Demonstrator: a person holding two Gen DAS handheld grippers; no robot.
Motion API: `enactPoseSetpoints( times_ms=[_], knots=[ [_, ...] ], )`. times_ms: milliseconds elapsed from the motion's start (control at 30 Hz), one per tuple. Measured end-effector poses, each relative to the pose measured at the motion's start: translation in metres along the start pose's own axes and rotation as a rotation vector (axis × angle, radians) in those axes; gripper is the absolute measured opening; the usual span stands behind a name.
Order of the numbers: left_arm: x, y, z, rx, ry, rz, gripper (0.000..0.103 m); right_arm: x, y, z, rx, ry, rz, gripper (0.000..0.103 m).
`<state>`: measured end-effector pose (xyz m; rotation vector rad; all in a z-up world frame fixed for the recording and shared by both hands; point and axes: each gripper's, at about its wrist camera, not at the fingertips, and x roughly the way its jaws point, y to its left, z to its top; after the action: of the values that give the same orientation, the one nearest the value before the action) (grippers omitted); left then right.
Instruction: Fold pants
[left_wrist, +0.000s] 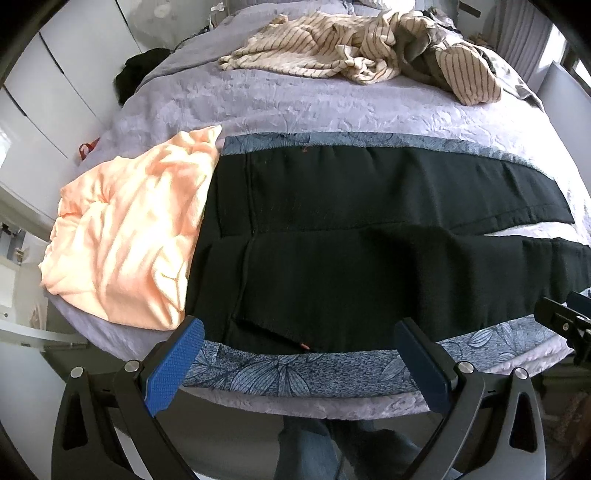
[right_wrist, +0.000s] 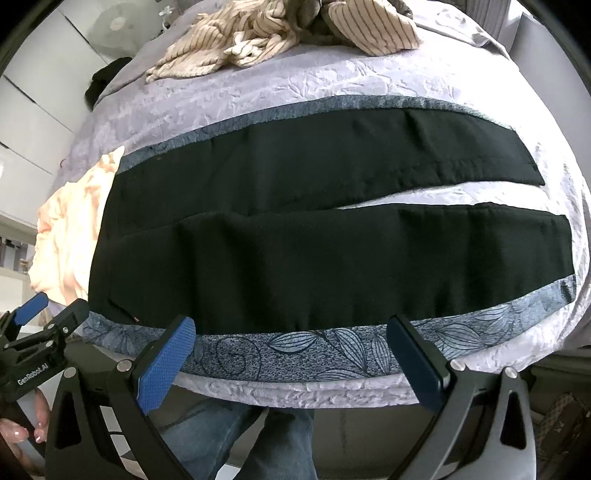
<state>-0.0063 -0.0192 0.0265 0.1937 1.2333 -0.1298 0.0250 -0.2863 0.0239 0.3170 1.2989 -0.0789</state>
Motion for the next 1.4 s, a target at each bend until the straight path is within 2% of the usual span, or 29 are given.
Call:
enactPoseSetpoints(
  times_ms=[1400],
  knots=[
    [-0.0069,-0.0029,-0.0063,0.013,-0.019,0.015,0.103,-0.0053,-0.0057,-0.0022,0.009,-0.014,0.002,0.103]
  ],
)
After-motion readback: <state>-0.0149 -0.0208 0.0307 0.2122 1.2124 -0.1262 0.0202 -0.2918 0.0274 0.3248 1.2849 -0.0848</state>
